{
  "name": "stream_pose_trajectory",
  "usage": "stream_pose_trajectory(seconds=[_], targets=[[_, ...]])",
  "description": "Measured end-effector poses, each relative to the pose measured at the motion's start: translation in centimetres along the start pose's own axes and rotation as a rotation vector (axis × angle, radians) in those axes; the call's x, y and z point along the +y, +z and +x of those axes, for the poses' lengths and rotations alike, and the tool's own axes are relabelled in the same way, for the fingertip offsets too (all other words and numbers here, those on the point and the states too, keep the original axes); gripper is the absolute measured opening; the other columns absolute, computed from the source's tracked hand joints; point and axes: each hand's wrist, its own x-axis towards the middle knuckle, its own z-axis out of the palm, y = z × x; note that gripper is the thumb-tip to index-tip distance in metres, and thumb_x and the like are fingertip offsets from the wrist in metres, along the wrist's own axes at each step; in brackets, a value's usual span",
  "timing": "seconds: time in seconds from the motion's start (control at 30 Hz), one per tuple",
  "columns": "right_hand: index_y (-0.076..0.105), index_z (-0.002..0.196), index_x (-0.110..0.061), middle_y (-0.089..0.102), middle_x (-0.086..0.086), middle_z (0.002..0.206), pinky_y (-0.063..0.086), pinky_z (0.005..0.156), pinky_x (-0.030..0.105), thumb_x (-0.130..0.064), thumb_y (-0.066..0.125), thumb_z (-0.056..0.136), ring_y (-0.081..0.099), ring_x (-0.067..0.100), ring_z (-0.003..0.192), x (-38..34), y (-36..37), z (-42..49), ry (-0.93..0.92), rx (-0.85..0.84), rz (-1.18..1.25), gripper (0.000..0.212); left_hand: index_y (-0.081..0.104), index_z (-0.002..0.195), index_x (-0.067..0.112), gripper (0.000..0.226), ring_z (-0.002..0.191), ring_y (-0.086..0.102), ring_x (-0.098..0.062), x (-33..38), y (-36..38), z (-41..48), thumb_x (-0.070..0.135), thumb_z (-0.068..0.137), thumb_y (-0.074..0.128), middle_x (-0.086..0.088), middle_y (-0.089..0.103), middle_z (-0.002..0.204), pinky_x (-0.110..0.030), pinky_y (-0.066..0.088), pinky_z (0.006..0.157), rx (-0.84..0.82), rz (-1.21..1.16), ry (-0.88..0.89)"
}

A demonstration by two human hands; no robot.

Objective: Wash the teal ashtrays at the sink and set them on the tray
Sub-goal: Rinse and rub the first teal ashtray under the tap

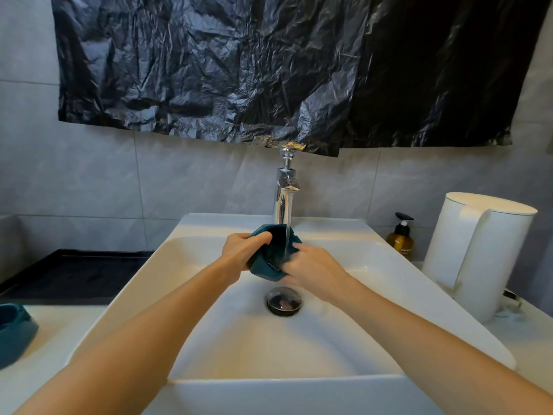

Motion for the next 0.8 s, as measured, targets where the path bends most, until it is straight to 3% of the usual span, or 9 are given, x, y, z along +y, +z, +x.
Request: stream_pose_trajectory(seconds=[0.07,0.17,0.27,0.3,0.37,0.47,0.6,0.7,0.8], targets=[[0.059,0.117,-0.014,0.067,0.010,0.108,0.043,0.071,0.032,-0.027,0.048,0.098,0.062,0.029,0.099,-1.2,-0.4,0.4,0.004,-0.013,0.088,0.026,0.064,0.099,0.008,0.027,0.093,0.064,-0.025,0.1,0.2,0.0,0.028,0.080,0.067,-0.011,0.066,0.097,-0.029,0.056,0.072,0.012,0.021,-0.005],[0.062,0.108,-0.016,0.068,0.008,0.101,0.041,0.067,0.029,-0.021,0.053,0.094,0.063,0.027,0.092,-1.6,-0.3,0.3,-0.013,0.016,0.332,0.018,0.062,0.084,0.012,0.017,0.092,0.063,-0.026,0.4,-0.3,-0.1,0.029,0.080,0.066,-0.011,0.065,0.094,-0.032,0.056,0.074,0.041,0.053,-0.014],[0.071,0.090,-0.025,0.072,-0.005,0.084,0.046,0.083,0.025,-0.040,0.059,0.089,0.065,0.016,0.089,0.1,1.0,0.6,-0.009,0.081,0.088,0.019,0.061,0.092,0.010,0.021,0.091,0.061,-0.025,0.8,-0.7,-0.2,0.027,0.081,0.067,-0.010,0.064,0.095,-0.025,0.053,0.061,0.031,0.032,-0.028],[0.071,0.085,-0.025,0.071,-0.006,0.078,0.047,0.081,0.024,-0.045,0.060,0.088,0.066,0.016,0.083,0.2,0.7,0.7,-0.018,0.082,0.006,0.024,0.061,0.096,0.009,0.023,0.090,0.060,-0.025,0.9,-0.6,-0.3,0.026,0.081,0.067,-0.010,0.064,0.096,-0.025,0.053,0.061,0.011,0.006,-0.032],[0.069,0.095,-0.018,0.071,0.001,0.084,0.044,0.070,0.028,-0.044,0.053,0.093,0.066,0.023,0.084,-0.4,-0.2,0.9,-0.037,0.090,-0.052,0.030,0.059,0.102,0.008,0.027,0.090,0.061,-0.024,1.1,-0.4,-0.6,0.026,0.083,0.066,-0.011,0.064,0.098,-0.027,0.055,0.066,-0.050,-0.072,-0.059],[0.062,0.110,-0.010,0.069,0.011,0.099,0.040,0.069,0.032,-0.037,0.045,0.099,0.064,0.030,0.092,-1.6,-1.2,1.4,0.077,0.113,0.208,0.034,0.057,0.104,0.008,0.028,0.089,0.061,-0.024,1.1,-0.1,-0.8,0.025,0.084,0.064,-0.012,0.063,0.099,-0.029,0.056,0.069,-0.131,-0.170,-0.107],[0.062,0.111,-0.012,0.069,0.008,0.106,0.042,0.070,0.028,-0.026,0.055,0.095,0.063,0.026,0.092,-1.8,-0.8,0.7,0.127,0.122,0.530,0.023,0.061,0.091,0.005,0.017,0.079,0.060,-0.021,1.0,0.2,-0.8,0.020,0.084,0.062,-0.013,0.063,0.092,-0.025,0.053,0.061,-0.041,-0.088,-0.022],[0.062,0.110,-0.017,0.068,0.005,0.105,0.046,0.079,0.031,-0.028,0.054,0.095,0.062,0.024,0.097,-0.3,-0.2,0.1,0.031,0.135,0.232,0.020,0.060,0.098,0.004,0.026,0.094,0.061,-0.025,0.9,-0.2,-0.4,0.027,0.086,0.063,-0.011,0.063,0.099,-0.027,0.054,0.067,0.044,-0.069,-0.024],[0.059,0.111,-0.014,0.067,0.008,0.103,0.045,0.072,0.034,-0.028,0.048,0.098,0.063,0.028,0.096,-0.4,-0.3,0.6,0.012,0.067,0.063,0.022,0.063,0.100,0.003,0.029,0.094,0.062,-0.025,0.8,-0.3,-0.1,0.027,0.082,0.066,-0.013,0.066,0.099,-0.032,0.055,0.077,0.031,-0.054,-0.013]])
